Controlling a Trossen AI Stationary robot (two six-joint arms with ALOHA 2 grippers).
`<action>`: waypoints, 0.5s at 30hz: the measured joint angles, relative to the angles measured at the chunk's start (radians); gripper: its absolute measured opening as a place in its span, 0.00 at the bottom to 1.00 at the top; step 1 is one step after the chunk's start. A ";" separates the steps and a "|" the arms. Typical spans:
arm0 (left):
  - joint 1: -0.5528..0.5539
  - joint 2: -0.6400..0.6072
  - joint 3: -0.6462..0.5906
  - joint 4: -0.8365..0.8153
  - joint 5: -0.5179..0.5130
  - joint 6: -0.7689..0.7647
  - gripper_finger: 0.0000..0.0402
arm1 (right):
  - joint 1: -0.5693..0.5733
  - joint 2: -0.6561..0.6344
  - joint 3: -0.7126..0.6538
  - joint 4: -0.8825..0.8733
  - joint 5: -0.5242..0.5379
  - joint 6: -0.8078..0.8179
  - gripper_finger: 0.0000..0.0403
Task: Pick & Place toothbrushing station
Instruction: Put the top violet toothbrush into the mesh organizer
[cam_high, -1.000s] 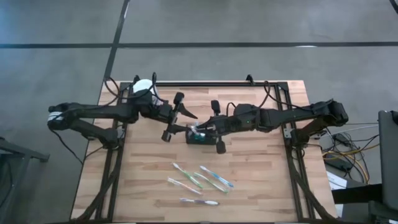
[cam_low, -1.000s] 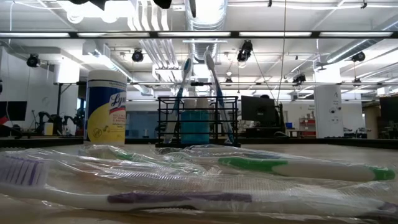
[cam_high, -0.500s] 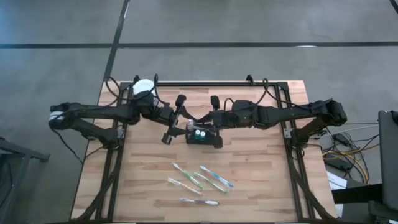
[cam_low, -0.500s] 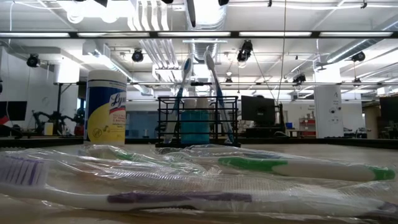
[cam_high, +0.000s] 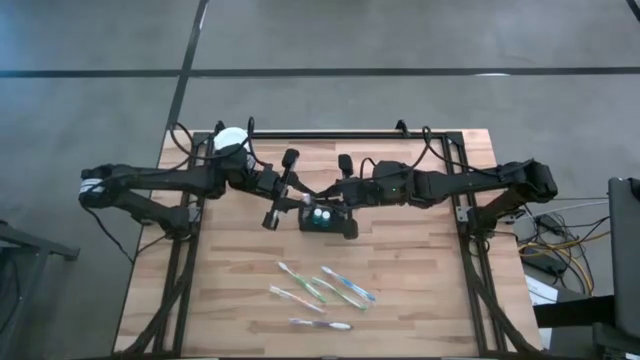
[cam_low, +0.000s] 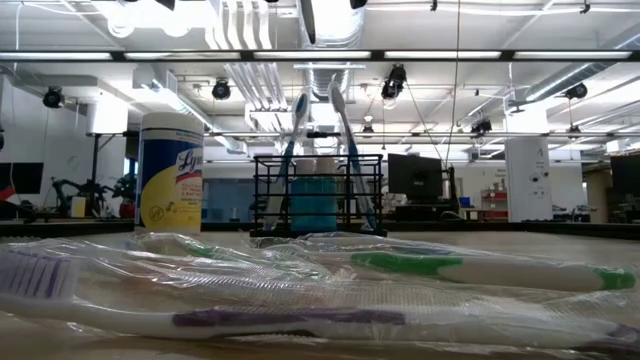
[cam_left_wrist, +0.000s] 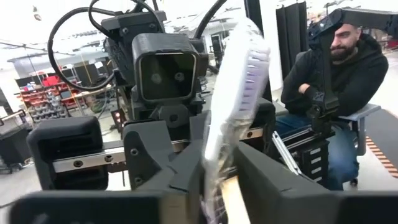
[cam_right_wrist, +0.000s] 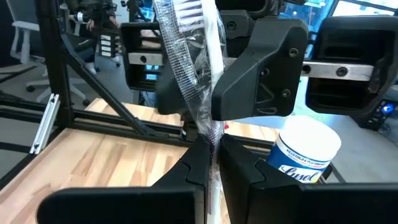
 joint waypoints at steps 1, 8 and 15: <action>0.000 0.000 0.000 0.001 -0.001 0.000 0.20 | 0.000 0.000 0.000 0.000 -0.002 0.000 0.04; 0.001 0.000 0.001 0.003 -0.002 0.012 0.05 | 0.001 0.000 0.000 0.003 -0.003 -0.022 0.04; 0.001 -0.014 0.001 -0.027 0.008 0.028 0.05 | 0.000 -0.003 -0.001 -0.004 -0.019 -0.027 0.13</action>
